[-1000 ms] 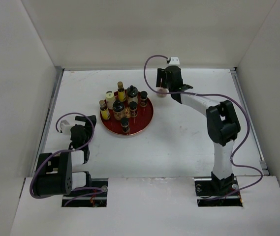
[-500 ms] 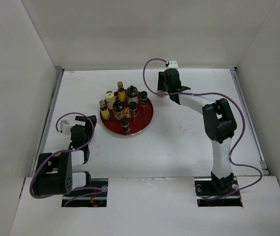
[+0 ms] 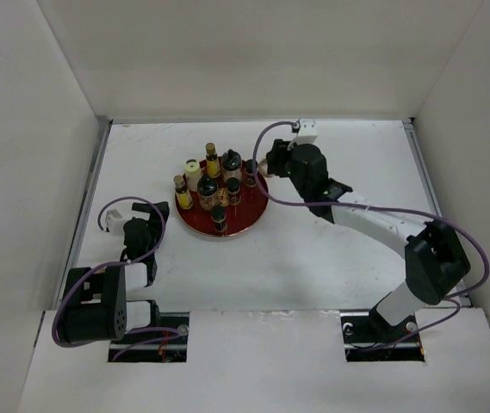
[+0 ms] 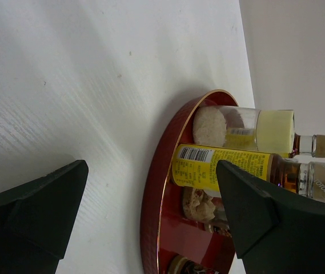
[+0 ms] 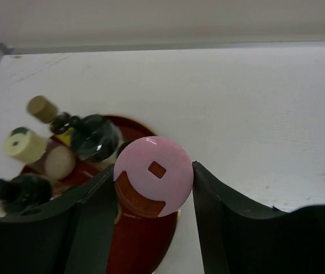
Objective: Organize the condiment bottles
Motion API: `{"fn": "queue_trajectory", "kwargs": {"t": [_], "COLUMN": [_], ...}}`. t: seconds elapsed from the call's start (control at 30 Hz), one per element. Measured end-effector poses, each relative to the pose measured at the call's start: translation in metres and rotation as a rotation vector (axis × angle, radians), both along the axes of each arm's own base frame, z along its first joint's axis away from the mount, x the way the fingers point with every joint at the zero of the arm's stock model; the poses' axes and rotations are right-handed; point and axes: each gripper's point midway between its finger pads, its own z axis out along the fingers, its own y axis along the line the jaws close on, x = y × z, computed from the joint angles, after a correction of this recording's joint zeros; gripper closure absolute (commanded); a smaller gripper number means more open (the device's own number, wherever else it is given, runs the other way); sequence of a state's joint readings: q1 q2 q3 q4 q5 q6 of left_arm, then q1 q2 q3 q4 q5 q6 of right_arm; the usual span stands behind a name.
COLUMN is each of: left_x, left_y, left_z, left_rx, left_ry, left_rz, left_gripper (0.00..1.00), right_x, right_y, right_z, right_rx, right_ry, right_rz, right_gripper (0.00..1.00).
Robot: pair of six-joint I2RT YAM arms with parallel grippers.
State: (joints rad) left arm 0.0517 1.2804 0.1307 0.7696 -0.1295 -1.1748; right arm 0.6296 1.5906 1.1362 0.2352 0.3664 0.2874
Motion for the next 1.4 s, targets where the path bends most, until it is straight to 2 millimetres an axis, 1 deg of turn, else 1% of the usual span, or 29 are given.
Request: {"fn": "queue_trajectory", "kwargs": {"t": [0.07, 0.13, 0.2, 0.37, 0.53, 0.63, 0.73, 0.93, 1.03, 1.13, 1.2, 1.27, 1.3, 1.4], "left_x": [0.000, 0.000, 0.000, 0.000, 0.000, 0.000, 0.000, 0.001, 0.001, 0.001, 0.001, 0.001, 0.001, 0.001], "left_y": [0.000, 0.000, 0.000, -0.001, -0.001, -0.001, -0.001, -0.001, -0.001, -0.001, -0.001, -0.001, -0.002, -0.003], "left_z": [0.000, 0.000, 0.000, 0.000, 0.000, 0.000, 0.000, 0.000, 0.000, 0.000, 0.000, 0.000, 0.000, 0.000], "left_rx": [0.000, -0.001, 0.000, -0.001, -0.001, -0.002, -0.002, -0.003, -0.003, -0.003, -0.003, -0.003, -0.003, -0.002], "left_ry": [0.000, 0.000, 0.000, 0.000, 0.000, 0.000, 0.000, -0.001, -0.001, -0.001, -0.001, -0.001, -0.001, -0.001], "left_rz": [0.000, -0.002, -0.002, -0.003, -0.004, -0.004, -0.005, -0.006, -0.006, -0.006, -0.006, -0.006, -0.007, -0.013], "left_gripper": [0.00, 0.00, 0.00, 0.00, 0.00, 0.00, 0.00, 0.00, 0.00, 0.00, 0.00, 0.00, 0.00, 0.00], "right_x": [-0.014, -0.024, -0.029, -0.030, -0.033, -0.039, -0.044, -0.047, -0.046, -0.047, -0.051, -0.057, -0.060, -0.070], "right_y": [0.017, 0.030, 0.040, 0.051, 0.061, 0.070, 0.076, 0.078, 0.077, 0.075, 0.071, 0.064, 0.060, 0.043], "right_z": [0.002, -0.006, -0.016, -0.047, -0.082, -0.100, -0.110, -0.110, -0.110, -0.111, -0.113, -0.111, -0.107, -0.082], "right_rx": [0.022, 0.024, 0.018, -0.002, -0.035, -0.058, -0.077, -0.110, -0.119, -0.127, -0.133, -0.139, -0.138, -0.109], "right_ry": [-0.006, 0.010, 0.030, 0.086, 0.148, 0.175, 0.188, 0.170, 0.162, 0.160, 0.164, 0.162, 0.155, 0.109], "right_rz": [0.040, 0.071, 0.090, 0.101, 0.113, 0.132, 0.141, 0.126, 0.121, 0.116, 0.115, 0.114, 0.114, 0.087], "right_gripper": [0.57, 0.57, 0.57, 0.57, 0.56, 0.52, 0.46, 0.27, 0.20, 0.10, 0.00, 0.00, 0.00, 0.00]}}
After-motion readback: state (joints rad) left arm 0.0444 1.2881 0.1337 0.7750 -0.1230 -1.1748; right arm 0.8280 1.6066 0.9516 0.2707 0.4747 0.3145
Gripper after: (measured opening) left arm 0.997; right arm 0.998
